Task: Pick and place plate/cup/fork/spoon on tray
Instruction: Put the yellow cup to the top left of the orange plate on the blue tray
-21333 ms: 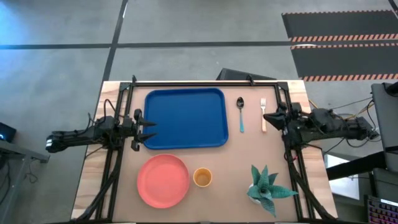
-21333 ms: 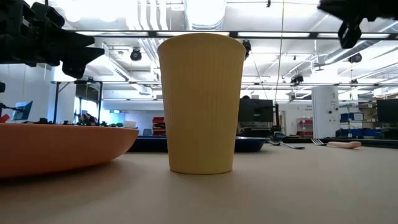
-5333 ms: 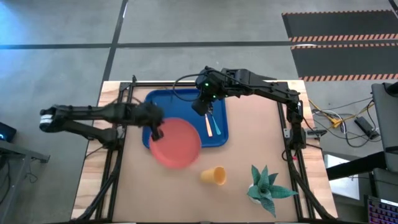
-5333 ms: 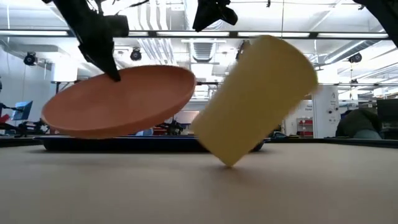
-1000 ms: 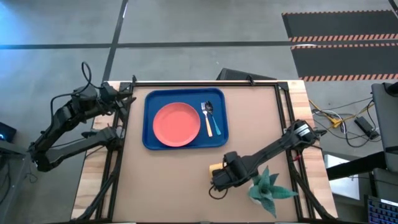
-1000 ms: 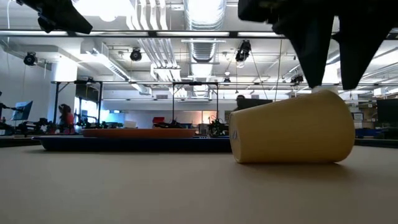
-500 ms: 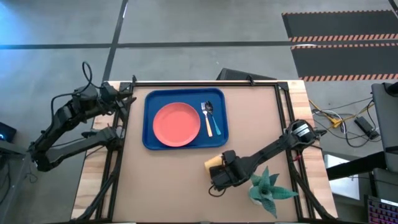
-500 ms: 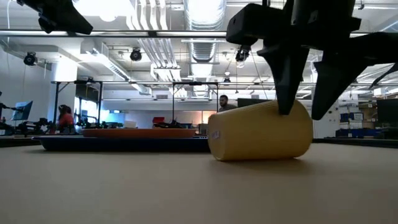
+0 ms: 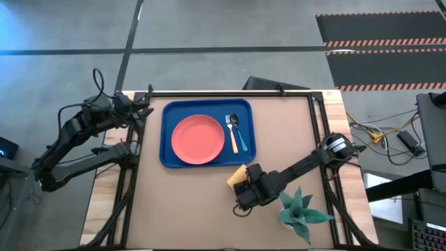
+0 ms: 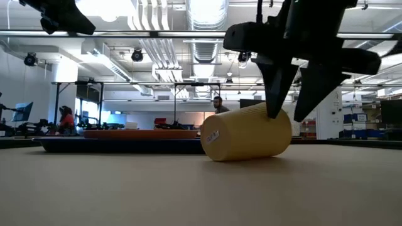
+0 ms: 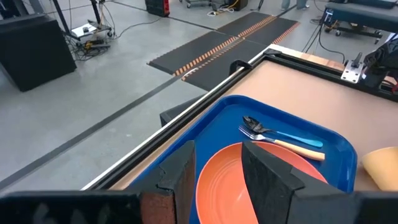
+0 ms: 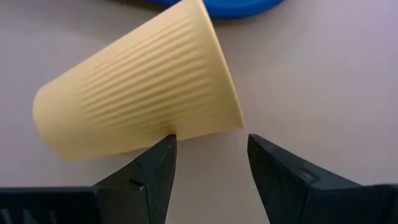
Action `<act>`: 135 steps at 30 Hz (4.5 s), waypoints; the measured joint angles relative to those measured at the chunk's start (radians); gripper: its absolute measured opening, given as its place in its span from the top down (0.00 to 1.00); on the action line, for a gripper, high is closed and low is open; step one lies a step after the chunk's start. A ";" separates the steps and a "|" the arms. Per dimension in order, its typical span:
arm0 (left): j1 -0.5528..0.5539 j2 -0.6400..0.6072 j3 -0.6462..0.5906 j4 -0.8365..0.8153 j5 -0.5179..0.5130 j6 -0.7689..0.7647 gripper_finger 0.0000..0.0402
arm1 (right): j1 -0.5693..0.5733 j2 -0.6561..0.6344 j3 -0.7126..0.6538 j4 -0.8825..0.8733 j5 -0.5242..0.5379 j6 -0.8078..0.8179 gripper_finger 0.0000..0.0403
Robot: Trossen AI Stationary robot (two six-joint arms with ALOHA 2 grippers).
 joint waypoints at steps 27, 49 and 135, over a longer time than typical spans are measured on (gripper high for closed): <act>0.000 0.061 0.000 0.002 -0.001 -0.002 0.72 | -0.213 -0.099 -0.031 0.163 -0.110 -0.508 0.62; 0.000 0.048 0.000 -0.015 -0.008 0.000 0.72 | -0.419 -0.062 0.450 -0.036 -0.072 -1.010 0.98; 0.001 0.052 -0.001 -0.158 -0.046 -0.003 0.72 | -0.857 0.445 0.870 0.035 -0.286 -1.447 0.98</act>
